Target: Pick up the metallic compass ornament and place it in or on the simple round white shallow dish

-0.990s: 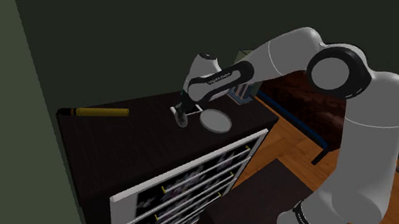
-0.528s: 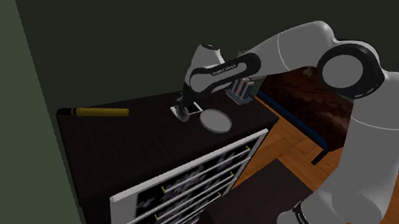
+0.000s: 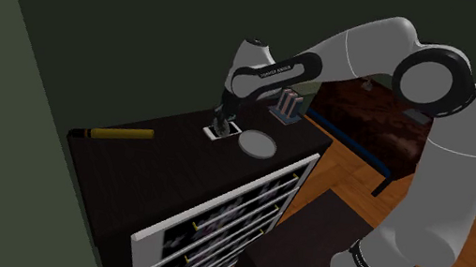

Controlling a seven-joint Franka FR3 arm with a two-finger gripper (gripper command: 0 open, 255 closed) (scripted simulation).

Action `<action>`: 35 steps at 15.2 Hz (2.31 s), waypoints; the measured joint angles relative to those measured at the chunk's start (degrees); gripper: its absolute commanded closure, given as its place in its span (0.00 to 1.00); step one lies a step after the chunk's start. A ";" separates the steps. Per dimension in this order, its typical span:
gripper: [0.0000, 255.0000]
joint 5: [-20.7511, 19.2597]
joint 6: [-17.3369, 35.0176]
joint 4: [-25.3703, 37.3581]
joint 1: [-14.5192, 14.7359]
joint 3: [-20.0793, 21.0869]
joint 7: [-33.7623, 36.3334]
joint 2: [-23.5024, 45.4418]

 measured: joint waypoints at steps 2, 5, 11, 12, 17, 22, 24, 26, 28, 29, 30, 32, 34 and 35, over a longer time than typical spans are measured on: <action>1.00 0.58 0.22 -1.23 -1.45 -0.31 -2.08 -0.99; 1.00 1.72 0.69 -3.26 -4.27 -0.98 -6.30 -2.44; 1.00 4.08 0.35 -5.65 -9.99 -2.71 -15.29 -4.85; 1.00 4.40 0.24 -6.24 -10.78 -2.97 -16.56 -5.49; 1.00 6.28 -1.38 -4.91 -15.62 -4.74 -24.32 -5.32; 1.00 6.98 0.43 -5.79 -16.70 -5.01 -26.36 -4.24; 1.00 7.24 1.71 -6.27 -16.87 -4.97 -26.79 -3.42; 1.00 7.46 2.97 -6.46 -16.91 -4.86 -27.00 -2.34; 1.00 7.66 4.19 -6.72 -16.89 -4.74 -27.11 -1.37; 1.00 7.82 4.82 -6.83 -17.02 -4.70 -27.37 -0.84; 1.00 7.91 5.33 -7.00 -17.05 -4.66 -27.46 -0.50; 1.00 8.18 6.70 -7.29 -17.17 -4.53 -27.79 0.61; 1.00 8.41 7.90 -7.26 -17.21 -4.39 -27.97 1.82; 1.00 8.54 8.44 -7.31 -17.31 -4.32 -28.15 2.33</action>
